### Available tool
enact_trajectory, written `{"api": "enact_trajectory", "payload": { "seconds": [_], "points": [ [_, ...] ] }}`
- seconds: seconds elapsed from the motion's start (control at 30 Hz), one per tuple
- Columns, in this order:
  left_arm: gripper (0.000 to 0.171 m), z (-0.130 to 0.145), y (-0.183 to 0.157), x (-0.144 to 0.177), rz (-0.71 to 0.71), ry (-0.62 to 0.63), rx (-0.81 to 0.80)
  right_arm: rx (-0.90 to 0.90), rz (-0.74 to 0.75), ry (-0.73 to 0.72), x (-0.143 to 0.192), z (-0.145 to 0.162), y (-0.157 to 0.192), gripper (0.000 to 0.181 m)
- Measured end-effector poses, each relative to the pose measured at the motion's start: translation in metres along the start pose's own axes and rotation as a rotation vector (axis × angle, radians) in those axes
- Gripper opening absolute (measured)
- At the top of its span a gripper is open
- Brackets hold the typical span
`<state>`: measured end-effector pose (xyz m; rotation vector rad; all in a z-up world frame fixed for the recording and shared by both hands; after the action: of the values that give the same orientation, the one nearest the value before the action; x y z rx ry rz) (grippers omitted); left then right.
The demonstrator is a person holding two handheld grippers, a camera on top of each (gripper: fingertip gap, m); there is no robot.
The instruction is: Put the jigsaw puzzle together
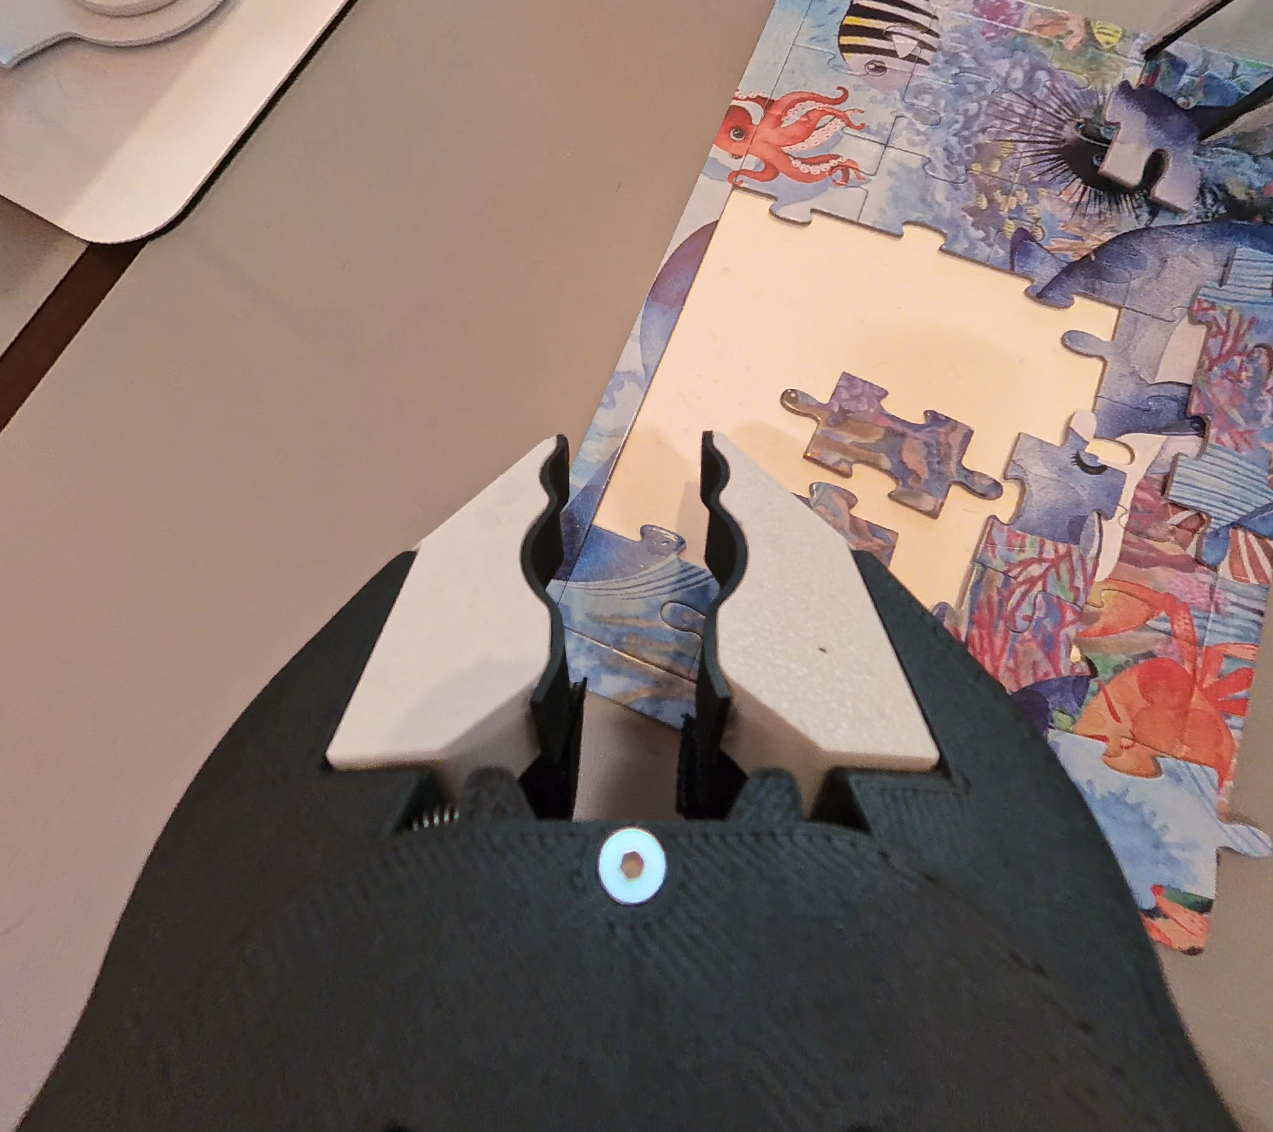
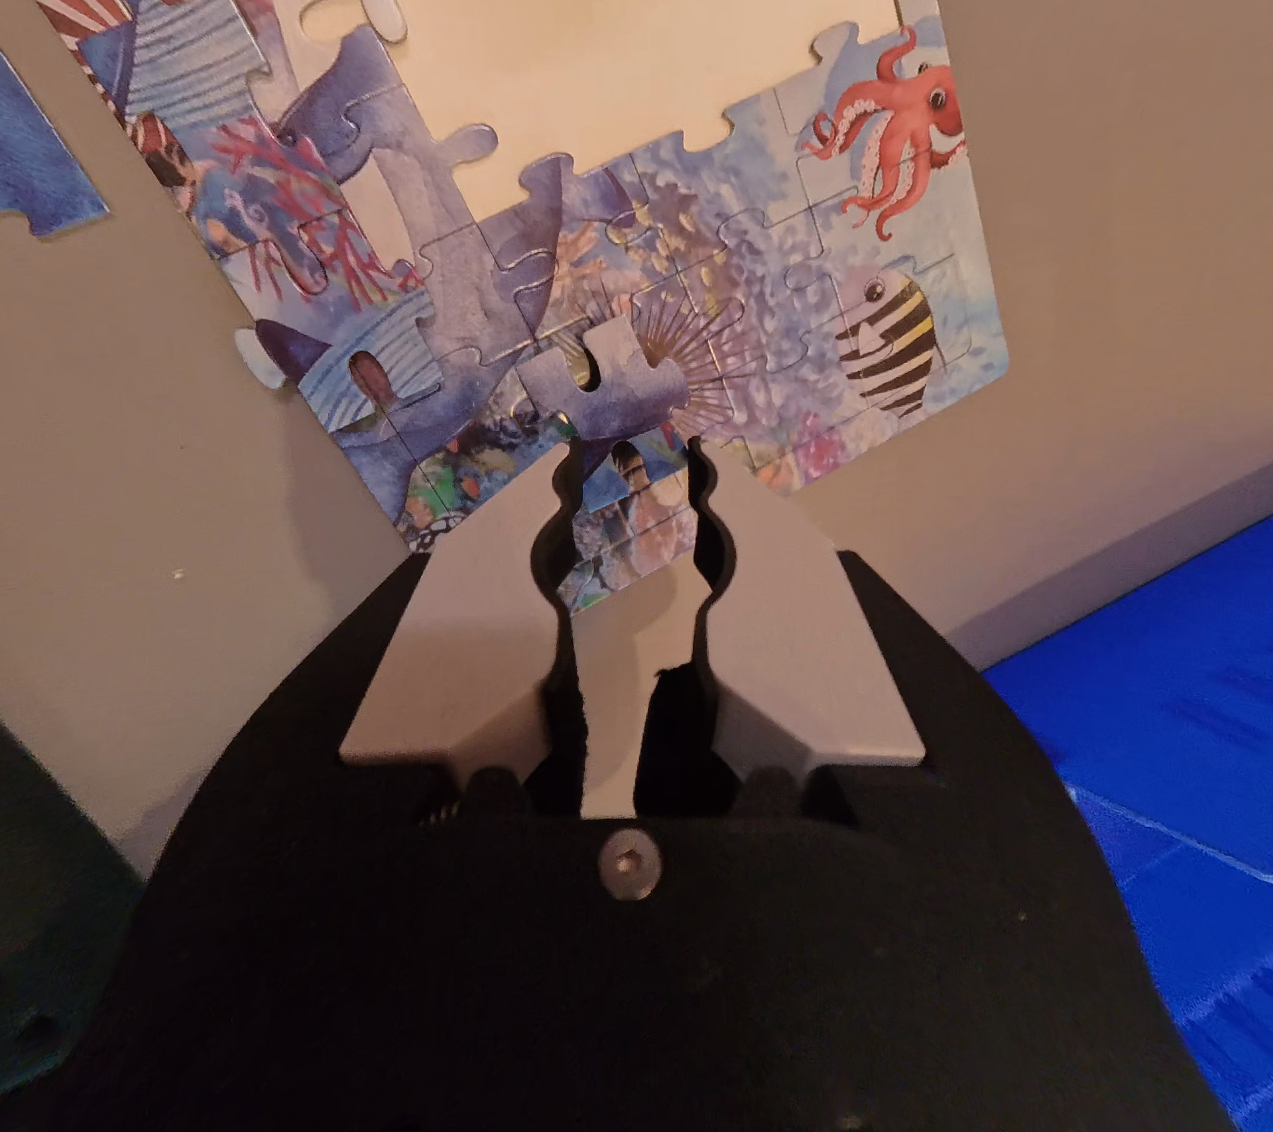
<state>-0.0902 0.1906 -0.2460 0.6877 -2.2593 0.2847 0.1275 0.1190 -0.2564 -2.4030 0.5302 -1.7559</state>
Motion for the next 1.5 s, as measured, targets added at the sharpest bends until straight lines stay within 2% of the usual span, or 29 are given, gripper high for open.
{"api": "enact_trajectory", "payload": {
  "seconds": [0.13, 0.3, 0.43, 0.6, 0.63, 0.83, 1.07, 1.33, 1.5],
  "points": [
    [0.037, 0.001, -0.002, -0.002, 0.004, 0.01, -0.005, -0.077, -0.071, 0.029, -0.006, 0.009, 0.004, 0.028],
    [0.037, 0.001, 0.0, 0.0, 0.004, 0.004, 0.001, -0.169, -0.085, -0.047, 0.019, 0.018, -0.002, 0.042],
    [0.037, 0.002, 0.0, -0.001, 0.013, -0.002, 0.01, -0.249, -0.076, -0.041, 0.043, 0.054, 0.005, 0.049],
    [0.037, 0.001, -0.003, -0.004, 0.016, 0.006, 0.001, -0.331, -0.117, -0.009, 0.05, 0.1, 0.032, 0.074],
    [0.037, 0.001, -0.004, -0.003, 0.015, 0.006, -0.001, -0.344, -0.118, -0.008, 0.05, 0.106, 0.036, 0.074],
    [0.037, 0.0, -0.005, -0.002, 0.011, 0.005, -0.004, -0.393, -0.133, 0.0, 0.05, 0.125, 0.052, 0.073],
    [0.037, -0.001, -0.006, -0.002, 0.012, 0.004, -0.005, -0.4, -0.131, 0.006, 0.044, 0.13, 0.055, 0.066],
    [0.037, -0.001, -0.005, -0.001, 0.01, 0.0, -0.002, -0.393, -0.13, -0.041, 0.045, 0.126, 0.058, 0.03],
    [0.037, -0.001, -0.007, -0.002, 0.011, 0.003, -0.007, -0.398, -0.115, -0.054, 0.046, 0.126, 0.058, 0.029]
  ]
}}
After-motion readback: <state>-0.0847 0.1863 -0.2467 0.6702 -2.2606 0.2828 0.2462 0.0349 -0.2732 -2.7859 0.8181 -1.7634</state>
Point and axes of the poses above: each gripper's, where its closed fingertips meet, x back along the fingers, z out of its underside, y = z × x across the jaws, the point moved 2 cm from there along x, back along the fingers, and after that the axes turned 3 degrees about z, right-handed, at the moved point
